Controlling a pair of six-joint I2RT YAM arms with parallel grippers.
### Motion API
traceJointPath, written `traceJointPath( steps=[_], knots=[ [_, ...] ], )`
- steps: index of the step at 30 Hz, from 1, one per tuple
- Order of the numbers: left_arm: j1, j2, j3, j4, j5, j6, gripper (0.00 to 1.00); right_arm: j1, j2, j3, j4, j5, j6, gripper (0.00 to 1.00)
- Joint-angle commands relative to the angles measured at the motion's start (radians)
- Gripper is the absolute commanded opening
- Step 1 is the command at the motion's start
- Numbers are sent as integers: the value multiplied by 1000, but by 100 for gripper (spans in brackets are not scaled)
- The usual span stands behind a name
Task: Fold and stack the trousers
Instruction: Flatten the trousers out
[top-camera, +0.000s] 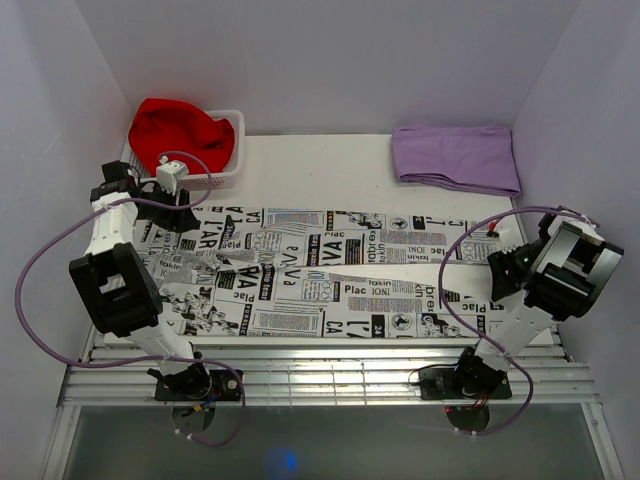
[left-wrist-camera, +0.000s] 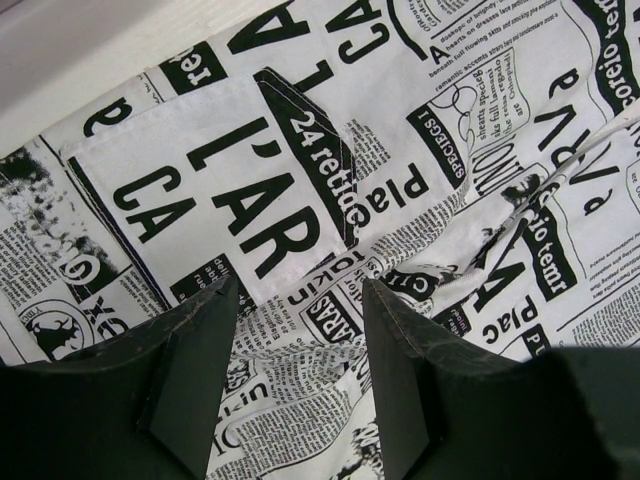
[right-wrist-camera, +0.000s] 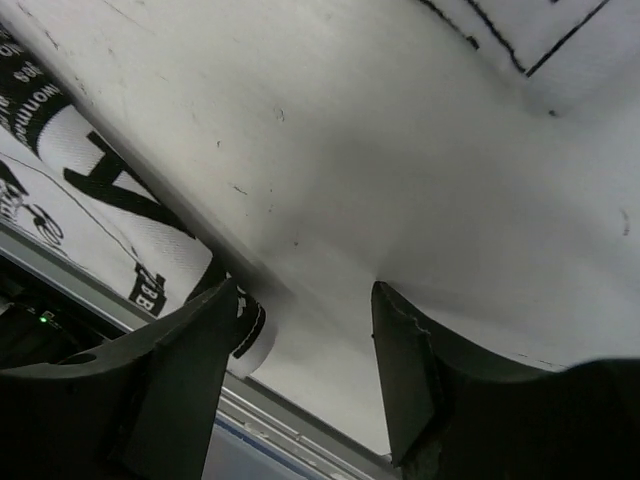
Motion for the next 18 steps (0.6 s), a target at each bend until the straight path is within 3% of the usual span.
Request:
traceJointPath(
  steps=[1,3,4,5,6,9,14,15,16,18],
  knots=[
    [-9,-69,-5,4,18,-3,63,-9,-46,-126,55,51,68,62],
    [-11,-66,-2,2,23,-17,63,-10,-37,-180,48,9,74,54],
    [-12,-63,1,2,23,-26,63,-12,-34,-180,12,-40,71,37],
    [-14,-64,9,4,23,-26,63,-21,-45,-160,-6,-77,57,10],
    [-12,-63,12,4,20,-26,63,-32,-78,-134,-61,-117,24,8],
    [-14,-52,11,8,37,-42,63,-47,-224,-67,-213,-244,-143,8],
    [-14,-84,-35,56,35,-57,63,-47,-486,-192,-177,-234,-355,8],
    [-14,-89,-49,62,35,-54,63,-26,-596,-280,-148,-211,-441,8],
    [-14,-89,-55,65,38,-55,63,20,-708,-366,-116,-149,-464,22],
    [-12,-88,-59,65,41,-55,63,45,-747,-443,-66,-101,-486,57]
  ],
)
